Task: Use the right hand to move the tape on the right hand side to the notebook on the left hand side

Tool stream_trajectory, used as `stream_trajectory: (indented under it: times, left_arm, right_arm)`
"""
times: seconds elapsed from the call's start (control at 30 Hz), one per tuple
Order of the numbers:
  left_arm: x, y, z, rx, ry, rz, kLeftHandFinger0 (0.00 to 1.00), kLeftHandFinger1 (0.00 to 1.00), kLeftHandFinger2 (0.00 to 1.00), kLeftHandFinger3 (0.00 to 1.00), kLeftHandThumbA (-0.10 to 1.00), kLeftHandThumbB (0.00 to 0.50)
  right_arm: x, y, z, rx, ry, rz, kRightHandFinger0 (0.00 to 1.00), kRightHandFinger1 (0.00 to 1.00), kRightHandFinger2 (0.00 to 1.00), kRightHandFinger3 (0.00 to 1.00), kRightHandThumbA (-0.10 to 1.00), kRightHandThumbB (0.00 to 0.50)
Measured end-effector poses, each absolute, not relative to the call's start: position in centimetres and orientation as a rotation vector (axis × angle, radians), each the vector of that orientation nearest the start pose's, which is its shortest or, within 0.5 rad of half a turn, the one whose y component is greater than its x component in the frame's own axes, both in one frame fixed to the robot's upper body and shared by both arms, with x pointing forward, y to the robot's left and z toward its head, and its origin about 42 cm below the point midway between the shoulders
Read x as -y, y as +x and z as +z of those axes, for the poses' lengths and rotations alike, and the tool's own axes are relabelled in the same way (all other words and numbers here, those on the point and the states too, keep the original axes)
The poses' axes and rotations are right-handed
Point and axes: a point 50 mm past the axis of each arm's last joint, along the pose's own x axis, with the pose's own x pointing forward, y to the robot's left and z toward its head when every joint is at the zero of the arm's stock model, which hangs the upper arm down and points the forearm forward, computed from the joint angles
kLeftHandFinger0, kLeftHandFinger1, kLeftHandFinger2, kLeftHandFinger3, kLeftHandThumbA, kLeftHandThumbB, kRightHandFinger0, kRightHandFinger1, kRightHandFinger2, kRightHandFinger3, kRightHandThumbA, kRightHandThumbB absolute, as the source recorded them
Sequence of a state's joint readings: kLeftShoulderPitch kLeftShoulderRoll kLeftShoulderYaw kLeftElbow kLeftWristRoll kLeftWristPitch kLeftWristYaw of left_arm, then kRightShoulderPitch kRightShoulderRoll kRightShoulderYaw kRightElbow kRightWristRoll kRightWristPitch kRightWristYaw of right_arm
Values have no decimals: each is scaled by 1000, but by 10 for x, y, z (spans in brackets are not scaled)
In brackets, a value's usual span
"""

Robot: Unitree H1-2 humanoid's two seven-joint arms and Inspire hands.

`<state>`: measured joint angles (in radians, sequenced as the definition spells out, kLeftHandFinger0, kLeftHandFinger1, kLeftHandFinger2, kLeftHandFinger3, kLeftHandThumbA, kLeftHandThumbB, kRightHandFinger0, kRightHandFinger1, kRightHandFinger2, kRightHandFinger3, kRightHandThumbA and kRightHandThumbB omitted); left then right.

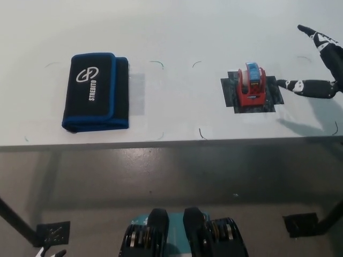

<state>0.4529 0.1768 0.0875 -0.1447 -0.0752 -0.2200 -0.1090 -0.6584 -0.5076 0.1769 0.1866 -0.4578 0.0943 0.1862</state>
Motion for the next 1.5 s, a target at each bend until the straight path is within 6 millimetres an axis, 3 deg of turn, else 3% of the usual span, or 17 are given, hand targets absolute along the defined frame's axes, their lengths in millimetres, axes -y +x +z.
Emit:
stream_trajectory:
  times: [0.17, 0.33, 0.4, 0.43, 0.57, 0.73, 0.83, 0.97, 1.13, 1.2, 1.3, 1.37, 1.4, 1.5]
  left_arm:
    - [-296, 125, 68, -76, 130, 20, 853, 831, 848, 1000, 853, 149]
    - [-292, 126, 69, -75, 108, 24, 847, 833, 854, 1000, 862, 134]
    - [-290, 126, 71, -70, 102, 24, 840, 825, 848, 1000, 860, 138]
    - [-290, 127, 71, -68, 101, 24, 841, 825, 847, 1000, 856, 127]
    - [-289, 129, 73, -60, 97, 22, 841, 828, 853, 1000, 851, 123]
    - [-287, 129, 73, -59, 91, 27, 841, 831, 857, 1000, 828, 99]
    - [-287, 123, 73, -65, 86, 36, 848, 834, 846, 1000, 850, 154]
    - [-289, 109, 70, -88, 87, 50, 845, 832, 838, 1000, 832, 140]
    - [-290, 94, 68, -106, 87, 57, 843, 830, 834, 1000, 809, 124]
    - [-290, 90, 67, -111, 87, 60, 809, 803, 818, 1000, 797, 89]
    - [-291, 84, 66, -124, 89, 64, 796, 796, 822, 1000, 787, 74]
    - [-290, 82, 66, -126, 90, 66, 798, 800, 825, 1000, 793, 77]
    - [-290, 81, 67, -127, 90, 67, 802, 804, 830, 1000, 796, 80]
    - [-288, 81, 68, -119, 87, 69, 804, 806, 834, 1000, 798, 80]
  right_arm:
    - [287, 465, 283, 237, -1007, 156, 1000, 1000, 1000, 1000, 956, 381]
    - [273, 463, 260, 199, -959, 183, 1000, 1000, 1000, 1000, 993, 342]
    - [264, 462, 247, 179, -934, 200, 1000, 1000, 1000, 1000, 961, 364]
    - [262, 462, 243, 170, -927, 205, 1000, 1000, 1000, 1000, 1000, 340]
    - [253, 461, 233, 151, -902, 221, 1000, 1000, 1000, 1000, 1000, 319]
    - [253, 461, 225, 132, -897, 227, 1000, 1000, 1000, 1000, 936, 328]
    - [254, 463, 214, 104, -890, 236, 1000, 1000, 1000, 1000, 904, 316]
    - [256, 465, 198, 68, -883, 258, 1000, 1000, 1000, 1000, 879, 316]
    - [251, 465, 192, 69, -884, 281, 1000, 1000, 1000, 1000, 914, 363]
    - [251, 466, 191, 70, -886, 286, 1000, 1000, 1000, 1000, 941, 358]
    - [252, 470, 190, 62, -889, 290, 1000, 1000, 1000, 1000, 957, 392]
    - [254, 478, 191, 44, -891, 286, 1000, 1000, 1000, 1000, 936, 385]
    - [255, 482, 193, 37, -893, 283, 1000, 1000, 1000, 1000, 940, 432]
    - [255, 498, 208, 36, -897, 270, 1000, 1000, 1000, 1000, 938, 459]
